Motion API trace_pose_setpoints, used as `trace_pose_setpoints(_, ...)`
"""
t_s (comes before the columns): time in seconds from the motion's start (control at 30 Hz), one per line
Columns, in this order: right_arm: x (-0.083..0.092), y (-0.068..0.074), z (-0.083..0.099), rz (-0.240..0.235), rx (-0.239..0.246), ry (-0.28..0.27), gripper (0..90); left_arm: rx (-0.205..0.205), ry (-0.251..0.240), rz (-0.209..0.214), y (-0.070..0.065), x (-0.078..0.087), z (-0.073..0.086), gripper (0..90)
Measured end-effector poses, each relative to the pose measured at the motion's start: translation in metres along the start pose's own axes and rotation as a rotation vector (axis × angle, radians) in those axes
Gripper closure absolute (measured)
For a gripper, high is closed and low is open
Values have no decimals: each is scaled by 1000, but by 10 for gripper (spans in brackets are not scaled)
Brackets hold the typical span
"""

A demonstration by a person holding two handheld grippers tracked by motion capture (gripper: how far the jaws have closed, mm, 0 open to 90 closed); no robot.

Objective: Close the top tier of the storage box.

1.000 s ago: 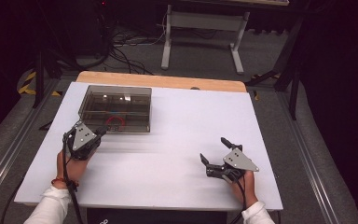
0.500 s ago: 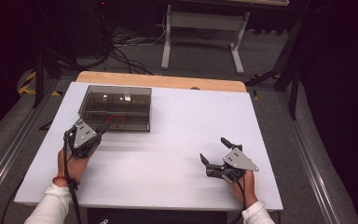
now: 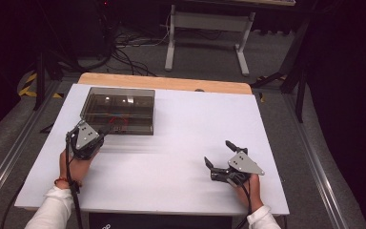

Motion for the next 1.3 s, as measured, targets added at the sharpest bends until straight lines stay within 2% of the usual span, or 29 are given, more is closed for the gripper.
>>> trace_pose_setpoints(0.3,0,0,0,1,2,0,78,-7,-2,-8,3,-2,-3,890)
trace_pose_setpoints(1.3,-1,2,1,0,13,3,78,8,-3,-21,10,-9,-6,880)
Point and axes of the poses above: each handheld gripper's, and its own axes: x roughly backward along the jaws, z roughly out of its underside, y roughly to its left, the point moved 5 cm from there along -x, roughly forward along the jaws, and after that the axes turned 15 degrees about z, right-handed, at the moved point
